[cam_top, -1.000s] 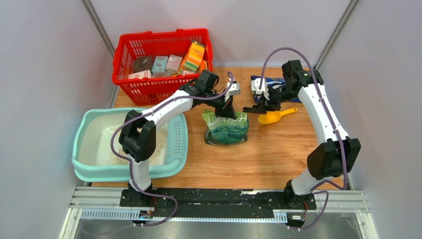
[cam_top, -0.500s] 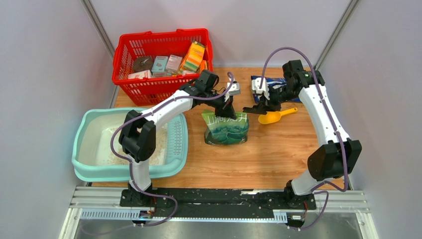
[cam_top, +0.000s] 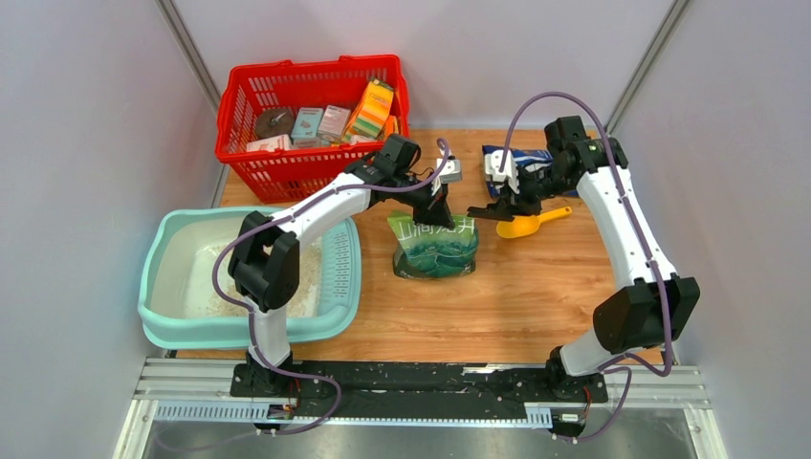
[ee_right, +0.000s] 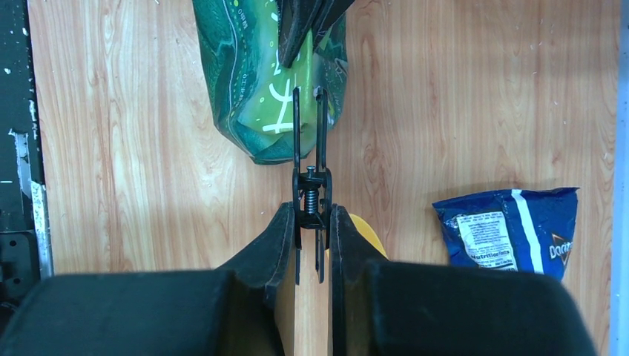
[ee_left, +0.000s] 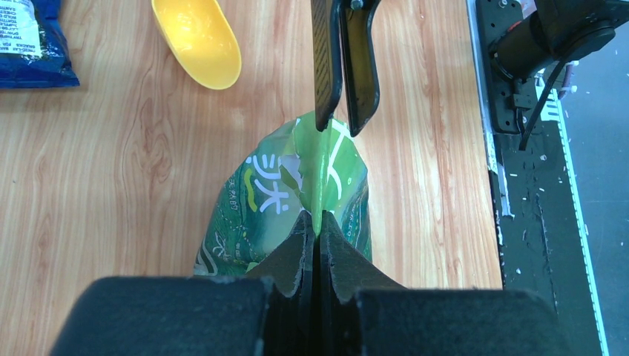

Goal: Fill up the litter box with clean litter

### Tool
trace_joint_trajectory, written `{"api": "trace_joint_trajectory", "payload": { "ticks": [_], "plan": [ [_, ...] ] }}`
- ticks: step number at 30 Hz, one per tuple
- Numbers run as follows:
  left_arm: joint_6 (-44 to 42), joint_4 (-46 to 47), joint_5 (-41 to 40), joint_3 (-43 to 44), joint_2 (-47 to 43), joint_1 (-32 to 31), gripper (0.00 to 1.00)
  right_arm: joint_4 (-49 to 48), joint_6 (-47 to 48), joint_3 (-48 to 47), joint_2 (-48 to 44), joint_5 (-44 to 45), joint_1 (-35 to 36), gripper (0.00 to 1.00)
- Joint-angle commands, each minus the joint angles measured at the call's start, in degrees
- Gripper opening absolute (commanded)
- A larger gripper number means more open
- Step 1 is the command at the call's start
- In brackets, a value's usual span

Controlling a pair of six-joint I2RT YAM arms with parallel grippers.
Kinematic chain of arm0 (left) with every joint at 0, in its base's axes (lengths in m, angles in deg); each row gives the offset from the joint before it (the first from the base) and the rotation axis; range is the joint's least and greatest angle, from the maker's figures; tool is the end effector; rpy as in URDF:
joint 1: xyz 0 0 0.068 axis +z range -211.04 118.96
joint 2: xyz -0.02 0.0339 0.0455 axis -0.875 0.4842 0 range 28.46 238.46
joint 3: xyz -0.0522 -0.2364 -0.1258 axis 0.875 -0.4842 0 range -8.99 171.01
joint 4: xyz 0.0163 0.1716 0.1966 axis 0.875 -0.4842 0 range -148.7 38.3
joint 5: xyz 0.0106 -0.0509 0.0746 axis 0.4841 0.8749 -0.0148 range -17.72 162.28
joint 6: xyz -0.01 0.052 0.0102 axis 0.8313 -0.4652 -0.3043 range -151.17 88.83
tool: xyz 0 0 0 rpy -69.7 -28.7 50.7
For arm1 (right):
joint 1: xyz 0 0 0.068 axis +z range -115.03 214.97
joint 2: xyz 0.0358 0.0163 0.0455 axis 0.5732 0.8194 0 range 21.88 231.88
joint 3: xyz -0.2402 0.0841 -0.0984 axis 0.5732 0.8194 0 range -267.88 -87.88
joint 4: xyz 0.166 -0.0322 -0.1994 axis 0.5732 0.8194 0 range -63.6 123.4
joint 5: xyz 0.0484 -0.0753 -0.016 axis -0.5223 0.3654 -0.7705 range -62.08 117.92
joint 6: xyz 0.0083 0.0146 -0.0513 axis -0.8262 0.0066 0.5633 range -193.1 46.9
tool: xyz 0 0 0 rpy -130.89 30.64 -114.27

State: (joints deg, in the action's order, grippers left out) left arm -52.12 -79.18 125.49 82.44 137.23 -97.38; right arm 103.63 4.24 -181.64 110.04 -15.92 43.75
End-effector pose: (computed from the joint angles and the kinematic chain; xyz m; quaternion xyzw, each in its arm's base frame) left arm 0.3250 -0.2744 0.2805 0.5468 0.6420 -0.4557 0.2850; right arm 0.2738 0.0672 0.3664 -0.6688 0.6285 0.2211 0.3299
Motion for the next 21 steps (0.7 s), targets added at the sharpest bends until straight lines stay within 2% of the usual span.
{"api": "trace_joint_trajectory", "payload": {
  "ticks": [1, 16, 17, 18, 20, 21],
  "plan": [
    [-1.02, 0.76, 2.07, 0.14, -3.48, 0.04, 0.0, 15.6, -2.36, 1.64, -2.03, 1.03, 0.72, 0.0],
    [0.38, 1.2, 2.42, -0.39, -3.92, 0.04, 0.01, 9.96, -7.73, 1.21, -0.53, 5.25, 3.97, 0.0],
    [0.64, 1.12, 2.69, -0.38, -3.74, 0.04, 0.04, 9.61, -8.25, 1.03, -0.62, 6.38, 4.49, 0.0],
    [1.08, 1.47, 2.77, -0.3, -3.83, 0.04, 0.13, 9.17, -8.95, 0.51, -0.53, 7.0, 5.63, 0.0],
    [3.01, 1.73, 3.12, -0.38, -4.0, 0.21, 0.22, 8.9, -9.31, -0.11, -0.45, 9.11, 7.21, 0.0],
    [4.41, 2.34, 3.56, -0.64, -4.35, 0.56, 0.29, 8.81, -9.66, -0.55, -0.36, 9.64, 7.66, 0.0]
  ]
}}
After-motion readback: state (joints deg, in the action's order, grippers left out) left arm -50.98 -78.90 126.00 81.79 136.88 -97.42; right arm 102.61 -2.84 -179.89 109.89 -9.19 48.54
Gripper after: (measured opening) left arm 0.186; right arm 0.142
